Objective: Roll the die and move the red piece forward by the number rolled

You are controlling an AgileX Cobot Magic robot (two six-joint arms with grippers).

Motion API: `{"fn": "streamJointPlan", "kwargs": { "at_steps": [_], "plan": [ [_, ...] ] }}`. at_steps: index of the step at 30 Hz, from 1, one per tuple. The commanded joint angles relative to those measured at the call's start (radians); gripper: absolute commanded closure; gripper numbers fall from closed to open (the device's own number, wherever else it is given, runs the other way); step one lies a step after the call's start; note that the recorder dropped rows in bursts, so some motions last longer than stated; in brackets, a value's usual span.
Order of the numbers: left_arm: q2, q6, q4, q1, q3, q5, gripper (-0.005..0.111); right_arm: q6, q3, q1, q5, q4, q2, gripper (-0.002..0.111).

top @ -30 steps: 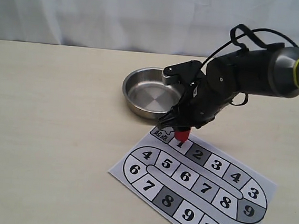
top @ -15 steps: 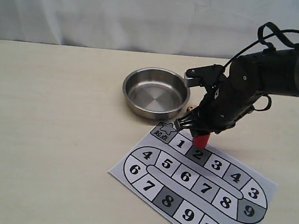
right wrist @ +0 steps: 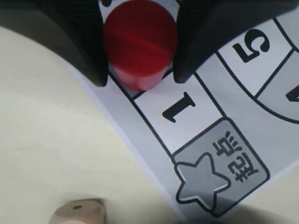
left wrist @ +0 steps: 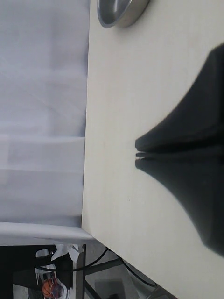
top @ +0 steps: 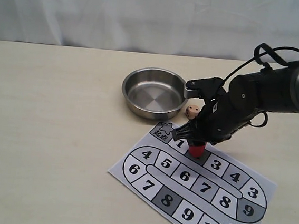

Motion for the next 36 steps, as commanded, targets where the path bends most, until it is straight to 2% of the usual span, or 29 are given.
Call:
{"fn": "streamJointPlan", "kwargs": {
  "at_steps": [1, 5, 10, 22, 24, 25, 26, 27, 29, 35, 36],
  "plan": [
    [-0.001, -0.005, 0.001, 0.000, 0.002, -0.006, 0.107, -0.004, 0.011, -0.007, 0.015, 0.004, 0.014, 0.083],
    [-0.001, -0.005, 0.001, 0.000, 0.002, -0.006, 0.107, 0.005, 0.011, -0.007, 0.019, 0.004, 0.004, 0.060],
    [-0.001, -0.005, 0.001, 0.000, 0.002, -0.011, 0.107, 0.005, 0.011, -0.007, 0.016, 0.004, -0.002, 0.048],
    [-0.001, -0.005, 0.001, 0.000, 0.002, -0.011, 0.107, 0.005, -0.047, -0.008, 0.016, 0.004, -0.051, 0.045],
    [-0.001, -0.005, 0.001, 0.000, 0.002, -0.011, 0.107, 0.005, -0.066, -0.012, 0.011, 0.004, -0.051, 0.051],
    [-0.001, -0.005, 0.001, 0.000, 0.002, -0.011, 0.107, 0.007, -0.080, -0.020, 0.011, 0.002, -0.051, 0.062],
    [-0.001, -0.005, 0.001, 0.000, 0.002, -0.011, 0.107, 0.010, -0.086, -0.032, 0.011, 0.002, -0.051, 0.068],
    [-0.001, -0.005, 0.001, 0.000, 0.002, -0.011, 0.107, 0.025, -0.095, -0.064, 0.011, 0.002, -0.051, 0.076],
    [-0.001, -0.005, 0.001, 0.000, 0.002, -0.011, 0.107, 0.029, -0.095, -0.130, 0.005, 0.002, -0.051, 0.083],
    [-0.001, -0.005, -0.001, 0.000, 0.002, -0.005, 0.107, -0.030, -0.095, -0.334, 0.029, 0.000, -0.051, 0.086],
    [-0.001, -0.005, -0.001, 0.000, 0.002, -0.005, 0.107, -0.040, -0.095, -0.357, 0.040, 0.000, -0.051, 0.091]
  ]
}}
